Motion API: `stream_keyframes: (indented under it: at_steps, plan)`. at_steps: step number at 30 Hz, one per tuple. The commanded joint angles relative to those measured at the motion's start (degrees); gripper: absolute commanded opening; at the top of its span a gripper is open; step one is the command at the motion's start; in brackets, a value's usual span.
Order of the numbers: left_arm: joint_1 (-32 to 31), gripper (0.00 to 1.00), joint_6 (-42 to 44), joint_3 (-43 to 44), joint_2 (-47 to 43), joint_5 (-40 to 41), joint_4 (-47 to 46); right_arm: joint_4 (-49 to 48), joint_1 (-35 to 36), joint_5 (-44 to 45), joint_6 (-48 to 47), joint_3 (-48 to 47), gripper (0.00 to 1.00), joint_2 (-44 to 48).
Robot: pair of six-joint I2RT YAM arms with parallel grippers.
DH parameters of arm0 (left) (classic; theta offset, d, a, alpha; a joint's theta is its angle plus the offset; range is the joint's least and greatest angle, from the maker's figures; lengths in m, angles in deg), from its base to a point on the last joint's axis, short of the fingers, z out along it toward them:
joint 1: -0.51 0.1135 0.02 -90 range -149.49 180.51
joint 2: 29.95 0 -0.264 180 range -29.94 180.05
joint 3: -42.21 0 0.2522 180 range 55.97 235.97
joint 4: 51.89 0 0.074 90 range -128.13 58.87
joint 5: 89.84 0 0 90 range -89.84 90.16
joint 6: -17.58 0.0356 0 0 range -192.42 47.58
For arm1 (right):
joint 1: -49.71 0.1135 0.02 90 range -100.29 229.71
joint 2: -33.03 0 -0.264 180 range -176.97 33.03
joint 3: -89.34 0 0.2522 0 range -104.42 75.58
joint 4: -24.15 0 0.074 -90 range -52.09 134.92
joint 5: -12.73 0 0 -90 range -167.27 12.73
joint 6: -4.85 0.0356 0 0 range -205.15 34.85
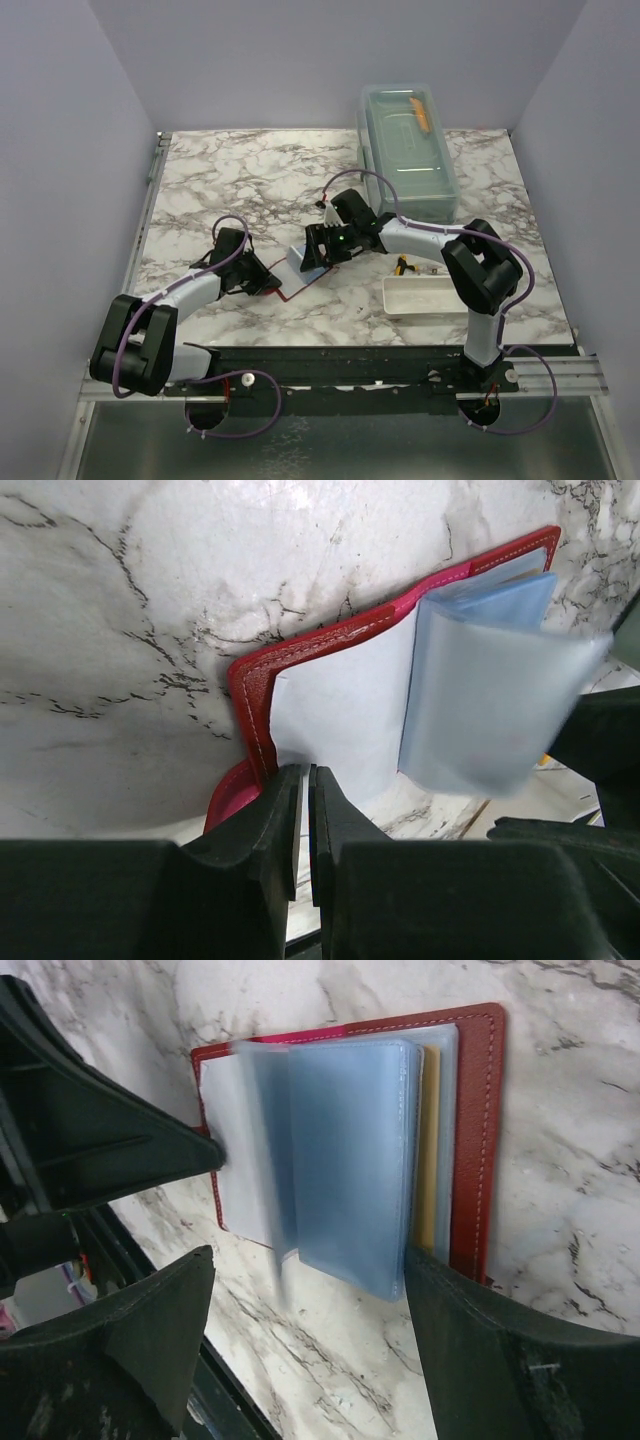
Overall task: Put the credit cards into the card holder
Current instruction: Open the card holder at the center of the board.
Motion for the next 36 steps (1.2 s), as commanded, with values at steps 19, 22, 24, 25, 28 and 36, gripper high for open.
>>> stream_keyframes:
  at_steps: [19,22,24,25,28,36]
  plan:
    - [0.3,0.15,0.71,0.28,-8.7,5.66,7.03,-11.61,5.94,-11.8,5.87,-1.61,0.71,-0.01]
    - [0.25,0.15,0.83,0.4,-9.59,6.19,8.42,-11.78,6.54,-11.72,6.09,-2.16,0.71,-1.23]
    - [0.3,0.15,0.58,0.42,-10.6,6.65,9.49,-11.93,6.92,-12.3,6.49,-3.0,0.7,-2.0]
    - [0.3,0.15,0.38,0.54,-11.29,6.98,10.14,-12.32,7.13,-12.28,6.52,-3.2,0.7,-2.08]
    - [0.47,0.18,0.2,1.91,-13.34,8.54,13.02,-12.2,7.44,-11.81,6.08,-4.46,0.7,-2.47]
    - [1.61,0.47,4.68,6.36,-8.9,8.92,15.18,-5.69,3.97,6.73,15.27,-0.05,0.77,2.54]
